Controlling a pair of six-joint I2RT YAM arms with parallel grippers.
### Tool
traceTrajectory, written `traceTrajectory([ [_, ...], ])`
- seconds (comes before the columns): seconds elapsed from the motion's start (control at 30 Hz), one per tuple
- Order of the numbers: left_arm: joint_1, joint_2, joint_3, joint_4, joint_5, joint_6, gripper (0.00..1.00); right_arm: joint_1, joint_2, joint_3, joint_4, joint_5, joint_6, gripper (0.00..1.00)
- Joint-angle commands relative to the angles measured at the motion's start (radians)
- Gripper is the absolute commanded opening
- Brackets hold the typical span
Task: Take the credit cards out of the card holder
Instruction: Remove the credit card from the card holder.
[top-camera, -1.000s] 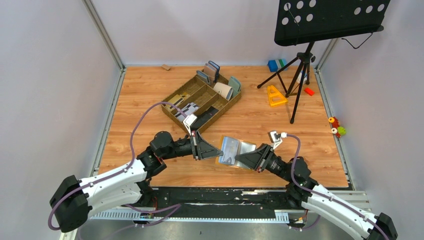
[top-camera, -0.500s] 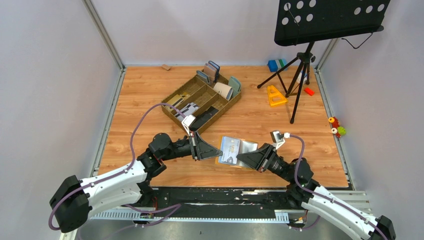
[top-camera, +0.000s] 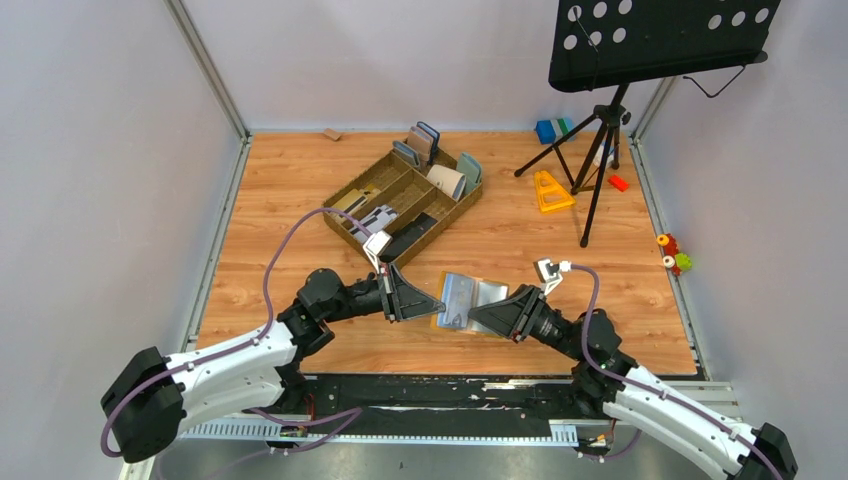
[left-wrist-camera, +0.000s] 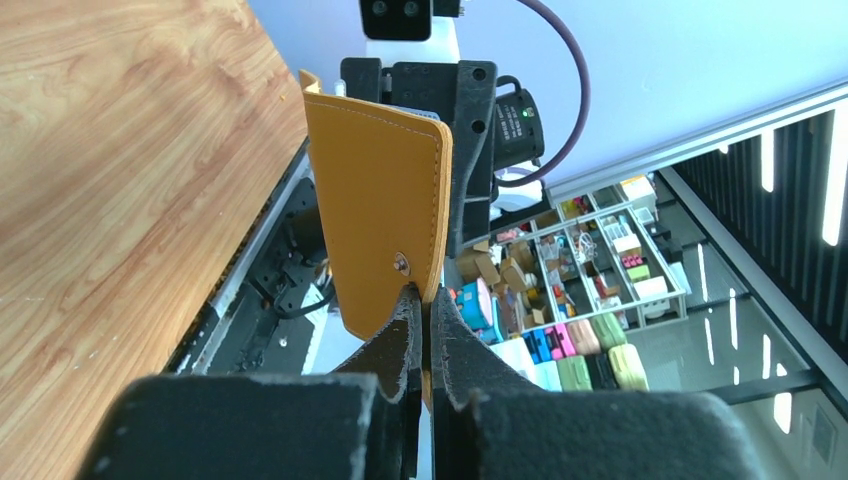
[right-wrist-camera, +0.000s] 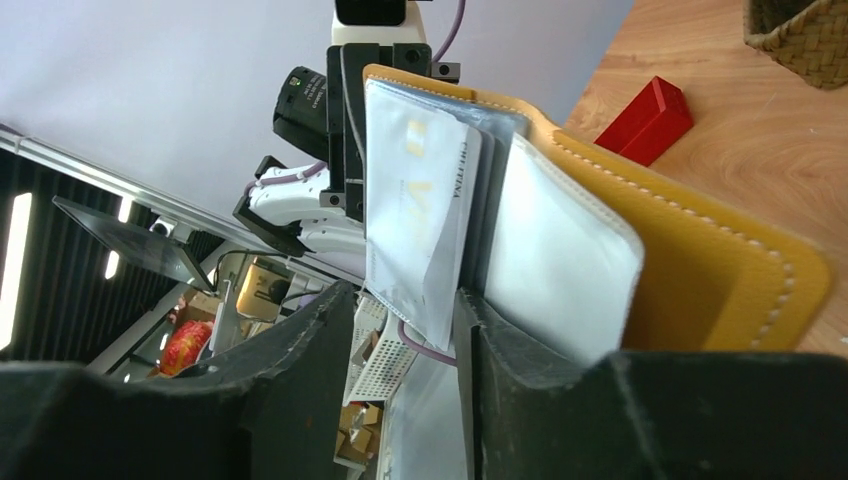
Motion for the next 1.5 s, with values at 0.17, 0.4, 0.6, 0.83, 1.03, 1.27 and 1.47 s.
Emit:
traceTrajectory([
  [0.17,-0.006,-0.010,-0.007,0.103,0.021,-0.024,0.00,0.008,-0.018,0.073,-0.037,-0.001,-0.025,0.59],
  [0.4,-0.006,-0.002,-0.018,0.085,0.006,-0.010,0.00,0.008,0.037,0.047,0.161,-0.052,0.026,0.28],
  [0.6,-0.006,-0.004,-0.033,0.006,-0.039,0.032,0.00,0.008,-0.042,0.012,0.207,-0.018,0.036,0.18],
  [0.83,-0.006,0.012,-0.025,-0.037,-0.052,0.067,0.00,0.008,-0.084,0.004,0.215,-0.017,0.032,0.17],
  [1.03,-0.007,0.021,0.000,-0.065,-0.041,0.085,0.00,0.008,0.017,0.034,0.232,-0.056,0.029,0.21],
  [1.27,-0.015,0.019,0.020,-0.116,-0.048,0.117,0.00,0.007,0.129,0.080,0.216,-0.096,0.019,0.30],
  [1.47,-0.014,-0.007,0.007,-0.116,-0.073,0.106,0.00,0.007,0.106,0.084,0.153,-0.071,0.007,0.14],
])
